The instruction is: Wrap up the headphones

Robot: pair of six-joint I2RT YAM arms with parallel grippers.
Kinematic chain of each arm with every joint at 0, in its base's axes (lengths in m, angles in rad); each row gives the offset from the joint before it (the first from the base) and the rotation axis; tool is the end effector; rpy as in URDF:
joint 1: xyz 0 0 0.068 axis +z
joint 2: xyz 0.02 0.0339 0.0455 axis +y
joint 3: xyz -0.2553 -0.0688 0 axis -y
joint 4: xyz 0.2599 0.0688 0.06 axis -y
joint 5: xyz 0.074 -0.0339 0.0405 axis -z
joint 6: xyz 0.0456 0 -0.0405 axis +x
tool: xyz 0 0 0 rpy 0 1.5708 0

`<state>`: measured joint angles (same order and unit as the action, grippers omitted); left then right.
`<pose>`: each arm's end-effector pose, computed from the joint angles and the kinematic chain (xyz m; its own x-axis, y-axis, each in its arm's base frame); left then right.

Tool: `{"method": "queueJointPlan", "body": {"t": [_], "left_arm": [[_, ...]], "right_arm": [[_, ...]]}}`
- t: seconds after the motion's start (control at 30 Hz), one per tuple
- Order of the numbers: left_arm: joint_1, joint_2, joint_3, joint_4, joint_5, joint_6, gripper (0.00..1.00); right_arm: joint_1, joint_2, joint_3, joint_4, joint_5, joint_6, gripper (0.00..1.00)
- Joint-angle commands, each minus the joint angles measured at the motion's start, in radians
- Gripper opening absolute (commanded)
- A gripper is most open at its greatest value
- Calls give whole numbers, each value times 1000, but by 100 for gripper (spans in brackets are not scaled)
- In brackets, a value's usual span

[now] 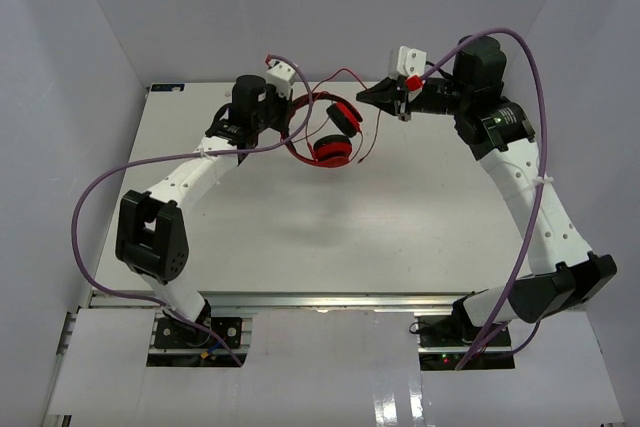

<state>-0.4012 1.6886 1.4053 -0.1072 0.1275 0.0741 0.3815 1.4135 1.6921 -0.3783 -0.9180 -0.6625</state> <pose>0.3904 -0.1719 0.3066 -0.3128 0.2124 -0.9258 0.5202 0.8538 0.0202 0.2785 0.1507 0.4847 0.5175 -0.1950 -0.8332 -0.8136 0.1897 -0.5497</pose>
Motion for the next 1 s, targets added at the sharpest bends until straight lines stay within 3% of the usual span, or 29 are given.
{"method": "queueJointPlan", "body": {"t": [0.0, 0.37, 0.6, 0.73, 0.83, 0.97], "left_arm": [[5, -118, -86, 98, 202, -11, 0], [9, -222, -216, 159, 420, -6, 0], [9, -241, -185, 166, 521, -60, 0], [9, -241, -170, 148, 532, -58, 0], [9, -241, -182, 127, 474, -24, 0], [14, -205, -194, 133, 403, -3, 0]], "right_arm": [[-18, 13, 34, 60, 266, 39, 8], [-52, 47, 37, 135, 473, 179, 8], [-52, 7, -89, 141, 338, 151, 8], [-88, -9, -95, 159, 411, 154, 8], [-186, -37, -86, 212, 260, 225, 8], [-200, -49, -48, 200, 47, 263, 8]]}}
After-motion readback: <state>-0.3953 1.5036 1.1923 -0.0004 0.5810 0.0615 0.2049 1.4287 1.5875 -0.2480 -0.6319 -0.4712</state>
